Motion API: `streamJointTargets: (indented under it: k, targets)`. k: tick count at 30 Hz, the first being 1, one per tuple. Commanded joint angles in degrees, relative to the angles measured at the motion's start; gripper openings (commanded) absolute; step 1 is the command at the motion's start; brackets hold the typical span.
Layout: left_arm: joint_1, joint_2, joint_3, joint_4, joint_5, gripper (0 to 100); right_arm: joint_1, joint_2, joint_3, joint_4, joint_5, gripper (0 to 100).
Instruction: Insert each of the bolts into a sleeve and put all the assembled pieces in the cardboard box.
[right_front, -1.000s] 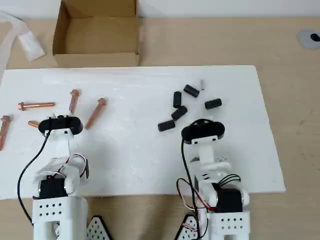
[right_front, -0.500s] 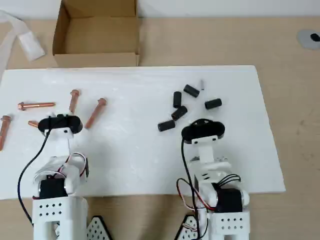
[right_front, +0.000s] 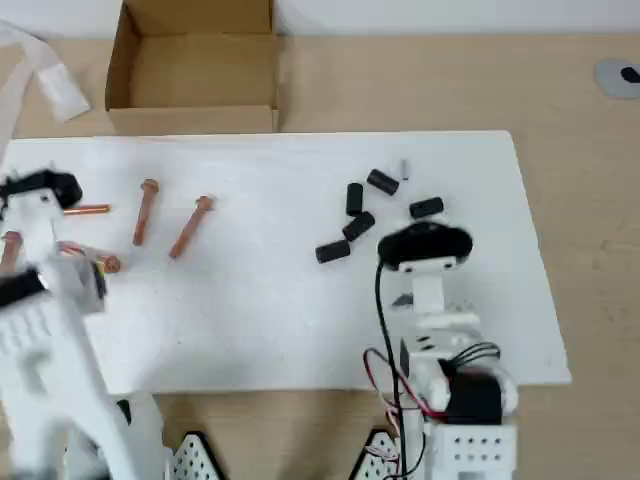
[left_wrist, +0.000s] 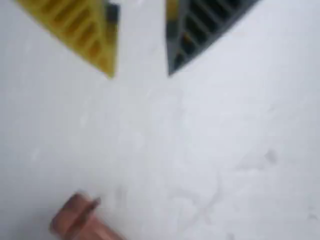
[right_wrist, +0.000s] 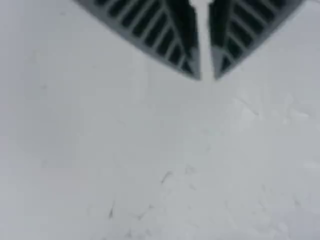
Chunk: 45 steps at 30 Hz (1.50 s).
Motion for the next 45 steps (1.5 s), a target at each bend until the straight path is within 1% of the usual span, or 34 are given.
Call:
streamJointTargets:
  k: [1,5,7,10,14,17,27,36,45]
  targets:
    - [-4.5,19.4,-23.3,9.2,-8.5,9,1.3,14.6,-12.4,-2.9,-1.1,1.2]
    - [-9.8,34.2,-39.9,17.6,-20.3,9,0.9,29.2,-23.2,-4.0,-4.3,1.2]
    - [-11.5,39.6,-45.5,19.7,-25.5,10,0.9,35.5,-27.7,-4.3,-5.4,1.2]
    - [-14.0,45.0,-51.7,19.7,-29.0,11,0.9,43.0,-32.9,-4.3,-5.5,1.2]
    - [-15.3,50.8,-58.9,19.7,-31.8,11,0.9,48.7,-37.1,-4.3,-5.5,1.2]
    - [-15.2,55.5,-64.4,19.7,-31.9,11,0.8,50.1,-38.3,-4.3,-5.4,1.2]
    - [-14.5,72.8,-82.2,19.8,-31.5,11,-5.0,50.2,-38.1,-4.2,-5.5,1.2]
    - [-14.1,79.4,-88.1,19.7,-31.6,11,-5.2,50.3,-38.2,-4.2,-5.5,1.2]
    - [-11.4,87.3,-93.5,19.7,-30.9,11,-5.2,50.3,-38.2,-4.2,-5.5,1.2]
